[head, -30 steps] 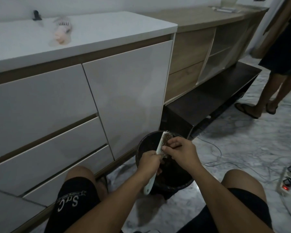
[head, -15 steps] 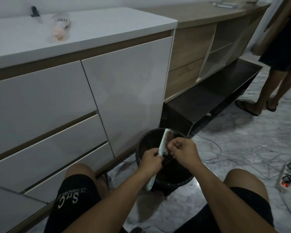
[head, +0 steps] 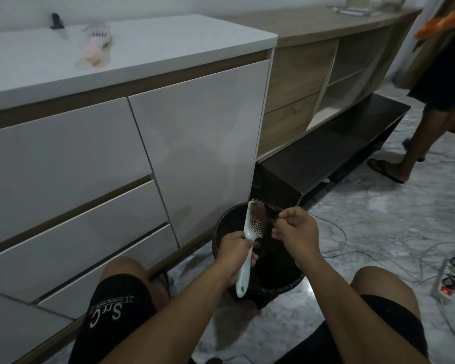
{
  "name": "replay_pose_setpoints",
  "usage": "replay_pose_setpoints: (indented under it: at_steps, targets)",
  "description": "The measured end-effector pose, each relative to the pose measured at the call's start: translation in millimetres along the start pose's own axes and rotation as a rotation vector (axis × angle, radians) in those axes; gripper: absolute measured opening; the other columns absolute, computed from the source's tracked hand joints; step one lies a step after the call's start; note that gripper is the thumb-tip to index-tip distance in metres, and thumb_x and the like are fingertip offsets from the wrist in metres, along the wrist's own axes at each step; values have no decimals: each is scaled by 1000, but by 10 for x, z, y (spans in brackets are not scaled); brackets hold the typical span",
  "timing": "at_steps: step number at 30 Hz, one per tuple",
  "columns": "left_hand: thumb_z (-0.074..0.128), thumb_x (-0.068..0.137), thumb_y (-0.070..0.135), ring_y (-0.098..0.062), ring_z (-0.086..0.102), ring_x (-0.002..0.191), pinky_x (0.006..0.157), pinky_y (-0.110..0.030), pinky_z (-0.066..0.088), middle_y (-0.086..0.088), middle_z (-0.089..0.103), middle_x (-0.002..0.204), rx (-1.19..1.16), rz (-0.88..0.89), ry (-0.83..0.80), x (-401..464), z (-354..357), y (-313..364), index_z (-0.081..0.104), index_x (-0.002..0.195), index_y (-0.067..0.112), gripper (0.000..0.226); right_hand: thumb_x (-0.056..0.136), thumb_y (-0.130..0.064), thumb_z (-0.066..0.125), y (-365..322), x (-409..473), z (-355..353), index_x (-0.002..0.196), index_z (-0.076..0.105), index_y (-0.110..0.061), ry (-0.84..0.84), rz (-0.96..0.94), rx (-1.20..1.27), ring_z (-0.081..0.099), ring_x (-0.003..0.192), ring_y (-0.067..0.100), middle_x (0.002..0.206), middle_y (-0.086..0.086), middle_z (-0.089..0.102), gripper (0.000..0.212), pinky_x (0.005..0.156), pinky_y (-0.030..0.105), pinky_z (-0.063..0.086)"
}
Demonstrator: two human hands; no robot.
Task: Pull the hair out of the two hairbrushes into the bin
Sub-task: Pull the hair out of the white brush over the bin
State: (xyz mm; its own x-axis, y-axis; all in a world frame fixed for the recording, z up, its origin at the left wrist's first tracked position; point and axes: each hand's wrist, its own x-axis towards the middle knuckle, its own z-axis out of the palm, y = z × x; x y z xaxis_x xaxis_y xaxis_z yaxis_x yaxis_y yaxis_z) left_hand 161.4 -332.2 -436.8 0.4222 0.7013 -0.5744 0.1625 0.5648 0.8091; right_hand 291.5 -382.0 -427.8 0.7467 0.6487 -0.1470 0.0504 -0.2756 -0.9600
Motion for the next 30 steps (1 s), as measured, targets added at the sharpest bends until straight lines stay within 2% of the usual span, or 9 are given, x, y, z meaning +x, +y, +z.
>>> replay_pose_setpoints:
  at_steps: [4, 8, 12, 16, 21, 24, 27, 30]
  targets:
    - [43, 94, -2, -16, 52, 53, 48, -26, 44, -14, 64, 85, -53, 0, -30, -27, 20, 22, 64, 96, 3, 22, 90, -5, 61, 55, -9, 20, 91, 73, -16, -120, 15, -145, 72, 77, 20, 82, 3, 73, 16, 73, 36, 63]
    - [41, 91, -5, -17, 51, 50, 46, -27, 42, -14, 63, 80, -37, 42, -38, -29, 18, 38, 64, 90, 3, 25, 87, -8, 69, 29, -60, 49, 91, 70, -12, -212, 86, 13, 74, 81, 20, 86, 6, 75, 5, 70, 30, 61]
    - [42, 91, -4, -16, 52, 52, 47, -27, 43, -14, 65, 88, 59, 63, -31, -31, 9, 30, 64, 96, 4, 25, 82, 4, 71, 4, -51, 17, 87, 66, -8, -174, 100, 71, 70, 75, 20, 81, 9, 72, 14, 66, 28, 58]
    - [42, 91, -4, -14, 51, 52, 46, -24, 42, -12, 65, 89, 119, 76, -8, -13, -8, -16, 64, 102, 6, 26, 84, 7, 66, -16, 12, -28, 89, 65, -4, -124, 99, 131, 66, 72, 21, 78, 11, 69, 12, 67, 30, 57]
    - [44, 92, 0, -14, 54, 58, 52, -26, 45, -9, 66, 91, 230, 109, -2, 5, -24, -65, 62, 118, 6, 32, 88, 1, 63, 23, 17, -7, 92, 66, -12, -47, 47, 46, 68, 80, 21, 90, 14, 71, 14, 76, 38, 59]
    - [45, 93, 3, -13, 55, 61, 55, -26, 46, -7, 66, 92, 277, 138, -14, -3, -7, -57, 62, 118, 10, 31, 86, -14, 70, 68, 13, 18, 99, 67, -22, -85, 3, -60, 69, 90, 17, 99, 4, 70, 16, 77, 38, 61]
    - [44, 93, 3, -14, 54, 61, 54, -26, 45, -6, 66, 91, 288, 159, -22, -20, 17, -53, 63, 109, 17, 28, 80, -17, 78, 79, -6, 28, 108, 71, -22, -153, -49, -130, 69, 91, 13, 99, -4, 70, 30, 76, 34, 61]
    - [45, 92, 2, -14, 54, 60, 54, -26, 46, -8, 66, 90, 288, 148, -4, -3, 6, -69, 63, 104, 15, 25, 84, -6, 72, 47, 3, 19, 100, 75, -13, -99, -75, -140, 71, 80, 12, 95, 1, 74, 17, 62, 19, 58]
